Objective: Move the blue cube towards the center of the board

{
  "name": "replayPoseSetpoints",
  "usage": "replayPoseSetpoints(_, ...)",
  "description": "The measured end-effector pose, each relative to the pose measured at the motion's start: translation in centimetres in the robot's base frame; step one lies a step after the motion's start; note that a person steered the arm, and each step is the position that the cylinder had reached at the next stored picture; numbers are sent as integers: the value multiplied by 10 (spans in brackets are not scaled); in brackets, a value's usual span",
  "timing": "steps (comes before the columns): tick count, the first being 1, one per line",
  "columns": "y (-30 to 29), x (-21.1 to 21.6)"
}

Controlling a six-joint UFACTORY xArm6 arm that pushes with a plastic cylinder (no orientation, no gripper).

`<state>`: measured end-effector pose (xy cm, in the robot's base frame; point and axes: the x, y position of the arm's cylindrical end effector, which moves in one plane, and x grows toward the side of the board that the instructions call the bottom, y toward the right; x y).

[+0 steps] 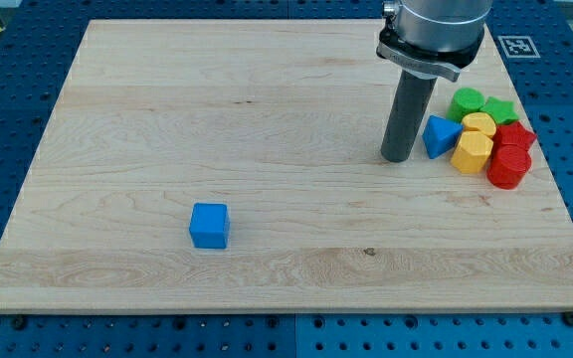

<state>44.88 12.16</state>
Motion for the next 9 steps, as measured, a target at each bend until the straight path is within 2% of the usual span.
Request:
replayPoseSetpoints(1, -3, 4)
replayPoseSetpoints(2, -37, 33)
replayPoseSetpoints(3, -47, 42)
replayPoseSetpoints(7, -46, 49)
replayPoseSetpoints(9, -68, 65)
